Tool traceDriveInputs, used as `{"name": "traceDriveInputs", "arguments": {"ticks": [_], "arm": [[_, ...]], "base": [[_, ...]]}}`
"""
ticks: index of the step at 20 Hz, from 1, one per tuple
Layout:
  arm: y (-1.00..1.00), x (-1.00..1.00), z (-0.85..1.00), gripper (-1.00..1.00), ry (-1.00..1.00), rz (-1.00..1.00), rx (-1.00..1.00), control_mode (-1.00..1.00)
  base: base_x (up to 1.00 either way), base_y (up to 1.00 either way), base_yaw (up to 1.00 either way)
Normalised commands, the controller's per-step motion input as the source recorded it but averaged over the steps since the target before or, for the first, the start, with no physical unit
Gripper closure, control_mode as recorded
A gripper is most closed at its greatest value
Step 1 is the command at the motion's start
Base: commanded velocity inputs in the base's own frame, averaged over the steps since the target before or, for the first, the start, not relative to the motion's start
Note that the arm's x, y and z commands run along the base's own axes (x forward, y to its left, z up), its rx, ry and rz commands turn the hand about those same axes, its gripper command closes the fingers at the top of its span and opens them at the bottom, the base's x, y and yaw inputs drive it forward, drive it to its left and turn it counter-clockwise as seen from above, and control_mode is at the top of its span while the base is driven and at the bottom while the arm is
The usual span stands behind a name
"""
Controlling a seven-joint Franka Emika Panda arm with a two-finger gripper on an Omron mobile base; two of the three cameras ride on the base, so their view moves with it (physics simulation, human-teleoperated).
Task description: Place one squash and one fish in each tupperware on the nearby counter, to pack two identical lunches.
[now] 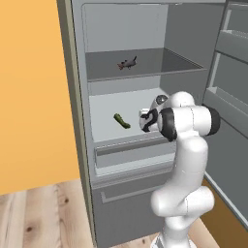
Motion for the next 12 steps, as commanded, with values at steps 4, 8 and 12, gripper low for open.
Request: {"name": "traceDriveInputs", "arguments": {"ticks": [4, 8, 12], "arm": [[-0.12, 0.51, -0.45, -1.00, 0.09, 0.00, 0.00, -1.00], [0.00, 0.01, -0.89, 1.00, 0.20, 0.00, 0.00, -1.00], [0.00, -0.01, -0.91, 1.00, 0.14, 0.00, 0.00, -1.00]], "base": [[0.00, 0.00, 0.00], [0.00, 0.00, 0.00], [0.00, 0.00, 0.00]]}}
